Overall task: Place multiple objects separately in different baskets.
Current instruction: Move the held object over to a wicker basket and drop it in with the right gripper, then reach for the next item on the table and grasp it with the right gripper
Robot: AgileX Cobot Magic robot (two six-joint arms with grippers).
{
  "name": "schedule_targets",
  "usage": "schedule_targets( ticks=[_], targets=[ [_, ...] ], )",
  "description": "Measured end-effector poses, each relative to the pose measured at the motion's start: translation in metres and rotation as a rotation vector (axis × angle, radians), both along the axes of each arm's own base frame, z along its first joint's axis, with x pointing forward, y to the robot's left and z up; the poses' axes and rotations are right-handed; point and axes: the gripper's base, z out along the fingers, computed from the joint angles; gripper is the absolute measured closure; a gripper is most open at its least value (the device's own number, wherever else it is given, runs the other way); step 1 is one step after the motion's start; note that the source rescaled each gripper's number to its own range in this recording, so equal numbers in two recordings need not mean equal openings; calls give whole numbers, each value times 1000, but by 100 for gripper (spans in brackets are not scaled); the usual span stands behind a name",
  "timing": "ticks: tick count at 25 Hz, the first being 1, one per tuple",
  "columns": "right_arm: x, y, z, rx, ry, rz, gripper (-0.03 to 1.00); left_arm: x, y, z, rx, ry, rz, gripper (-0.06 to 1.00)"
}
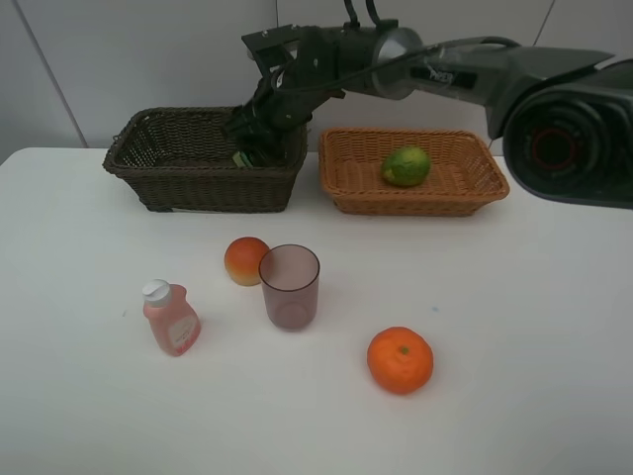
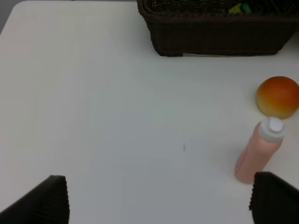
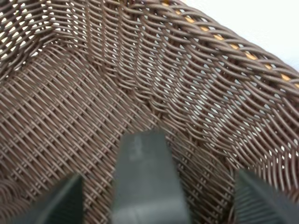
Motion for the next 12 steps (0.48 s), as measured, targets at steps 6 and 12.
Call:
schedule_targets(
  ticks=[6, 12],
  targets=[
    [-3, -2, 14, -2, 4, 1, 19, 0, 0, 0, 0, 0, 0, -6],
    [-22, -15, 57, -62, 87, 4, 18, 0, 0, 0, 0, 0, 0, -6]
  ],
)
